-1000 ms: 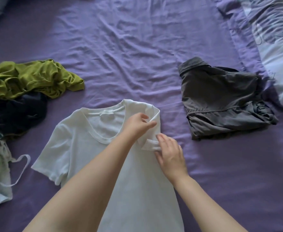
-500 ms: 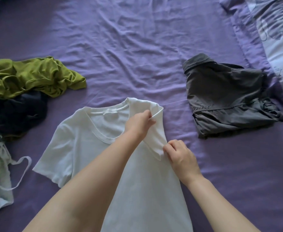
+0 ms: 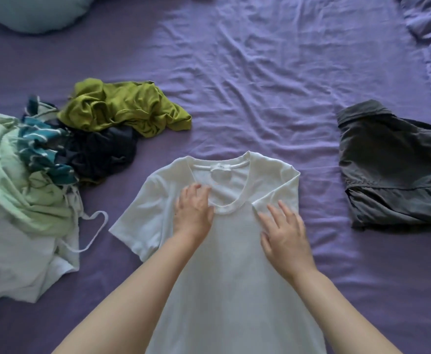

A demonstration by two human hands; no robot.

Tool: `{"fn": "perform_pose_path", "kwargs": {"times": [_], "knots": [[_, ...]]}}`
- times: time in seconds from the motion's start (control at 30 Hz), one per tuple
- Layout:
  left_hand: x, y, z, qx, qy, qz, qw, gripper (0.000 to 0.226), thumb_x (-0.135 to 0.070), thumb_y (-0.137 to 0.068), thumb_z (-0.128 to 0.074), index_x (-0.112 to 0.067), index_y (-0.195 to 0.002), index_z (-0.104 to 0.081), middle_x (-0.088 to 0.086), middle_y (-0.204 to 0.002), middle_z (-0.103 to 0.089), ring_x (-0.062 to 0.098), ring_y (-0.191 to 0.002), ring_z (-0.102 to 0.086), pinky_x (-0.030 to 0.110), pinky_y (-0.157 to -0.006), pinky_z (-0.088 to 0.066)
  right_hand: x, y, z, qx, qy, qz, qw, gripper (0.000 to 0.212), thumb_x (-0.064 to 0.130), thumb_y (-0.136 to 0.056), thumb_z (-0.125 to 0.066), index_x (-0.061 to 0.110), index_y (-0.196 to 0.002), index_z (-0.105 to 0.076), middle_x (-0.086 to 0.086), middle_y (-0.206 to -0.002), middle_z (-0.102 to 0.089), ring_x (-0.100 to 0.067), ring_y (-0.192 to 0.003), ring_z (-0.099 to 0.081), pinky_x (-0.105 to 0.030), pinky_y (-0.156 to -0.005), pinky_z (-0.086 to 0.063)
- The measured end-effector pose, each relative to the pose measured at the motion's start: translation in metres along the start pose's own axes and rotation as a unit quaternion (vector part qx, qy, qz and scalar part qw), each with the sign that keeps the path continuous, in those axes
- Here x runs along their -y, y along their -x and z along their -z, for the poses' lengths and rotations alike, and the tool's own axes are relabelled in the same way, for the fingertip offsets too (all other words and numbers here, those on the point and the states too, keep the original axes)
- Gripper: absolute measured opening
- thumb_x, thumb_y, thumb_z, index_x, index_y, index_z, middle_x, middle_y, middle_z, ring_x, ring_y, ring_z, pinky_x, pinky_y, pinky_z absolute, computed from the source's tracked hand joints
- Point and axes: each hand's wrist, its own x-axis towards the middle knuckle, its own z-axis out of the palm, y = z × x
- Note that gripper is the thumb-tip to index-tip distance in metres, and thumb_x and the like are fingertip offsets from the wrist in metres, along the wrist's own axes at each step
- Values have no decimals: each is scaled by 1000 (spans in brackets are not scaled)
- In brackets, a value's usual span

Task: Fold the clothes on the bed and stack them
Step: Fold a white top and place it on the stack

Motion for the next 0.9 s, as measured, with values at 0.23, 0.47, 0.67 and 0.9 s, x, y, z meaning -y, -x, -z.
{"fn": "perform_pose_path", "kwargs": {"times": [0.23,0.47,0.67,0.9], "knots": [[107,32,19,9,-38,130,991,64,-33,-95,-48,-20,-150,-19,6,-157,-14,23,-145,-9,37,-117,-7,94,-15,-26,70,-3,105,992,51,19,-61,-85,11,-109,-69,-16,-123,-63,-38,-117,-57,-56,-92,-46],[155,31,38,38,34,232,971,38,-38,-85,-57,-22,-120,-56,5,-119,-55,28,-115,-45,40,-94,-36,162,-34,-71,199,44,100,974,61,44,-97,-39,29,-150,-11,-3,-160,2,-26,-146,7,-50,-115,0],[166,34,63,42,258,228,938,16,-35,-80,-62,-21,-82,-56,-5,-84,-61,19,-81,-58,32,-66,-44,187,-34,-60,171,-63,15,983,55,42,-96,-44,27,-146,-28,-4,-160,-6,-21,-147,0,-41,-116,-5],[105,17,68,152,573,159,790,19,-26,-92,-62,-14,-105,-65,0,-98,-65,14,-77,-65,31,-69,-59,177,-29,-37,103,-160,-76,979,45,23,-95,-51,17,-139,-43,-6,-154,-26,-22,-142,-19,-35,-112,-22]]}}
